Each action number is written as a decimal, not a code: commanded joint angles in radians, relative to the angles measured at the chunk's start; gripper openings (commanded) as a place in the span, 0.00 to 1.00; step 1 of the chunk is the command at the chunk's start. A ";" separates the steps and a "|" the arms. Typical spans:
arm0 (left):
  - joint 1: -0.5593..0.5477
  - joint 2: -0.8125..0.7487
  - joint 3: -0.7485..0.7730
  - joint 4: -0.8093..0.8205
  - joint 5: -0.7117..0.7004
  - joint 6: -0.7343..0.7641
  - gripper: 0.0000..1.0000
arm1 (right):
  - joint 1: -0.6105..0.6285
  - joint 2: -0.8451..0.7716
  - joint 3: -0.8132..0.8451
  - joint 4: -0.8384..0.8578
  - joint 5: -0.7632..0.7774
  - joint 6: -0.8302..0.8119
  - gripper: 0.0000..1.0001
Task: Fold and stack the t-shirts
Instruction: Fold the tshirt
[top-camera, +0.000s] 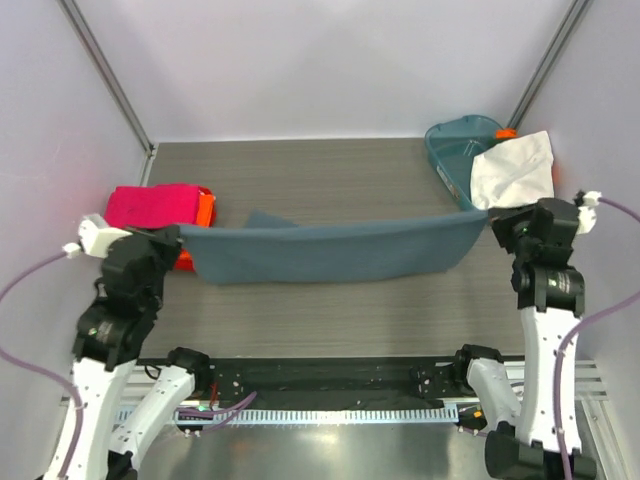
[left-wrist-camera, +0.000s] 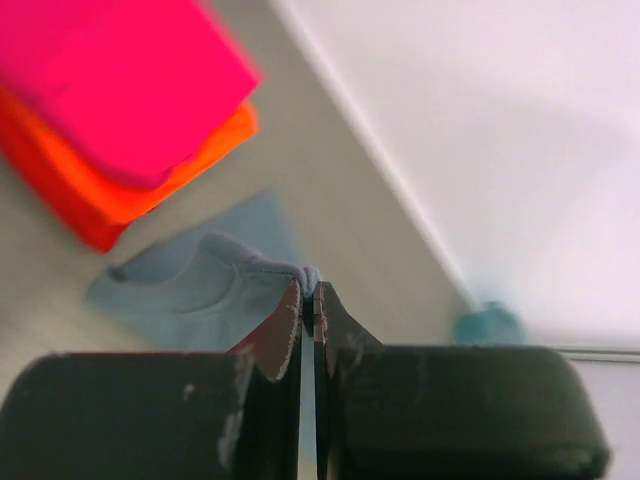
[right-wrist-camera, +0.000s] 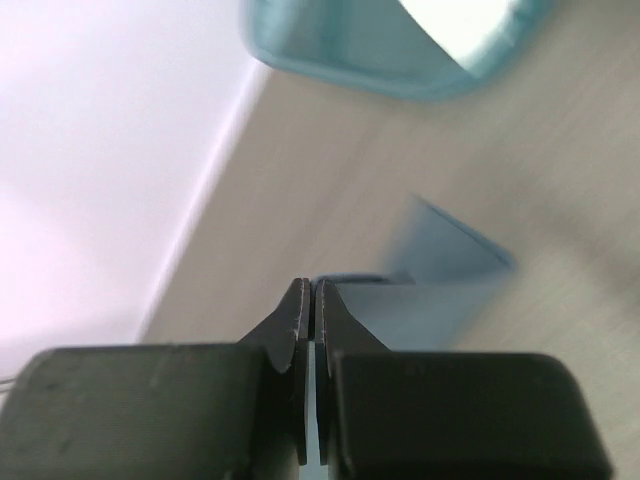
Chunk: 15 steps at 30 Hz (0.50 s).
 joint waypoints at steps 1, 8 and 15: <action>0.001 -0.004 0.240 -0.018 -0.024 0.049 0.00 | -0.005 -0.107 0.197 0.030 0.048 -0.046 0.01; 0.001 -0.001 0.412 -0.032 -0.027 0.020 0.00 | -0.005 -0.137 0.343 0.059 0.129 -0.055 0.01; 0.003 0.128 0.325 0.048 -0.055 -0.003 0.01 | -0.005 -0.031 0.304 0.095 0.093 -0.007 0.01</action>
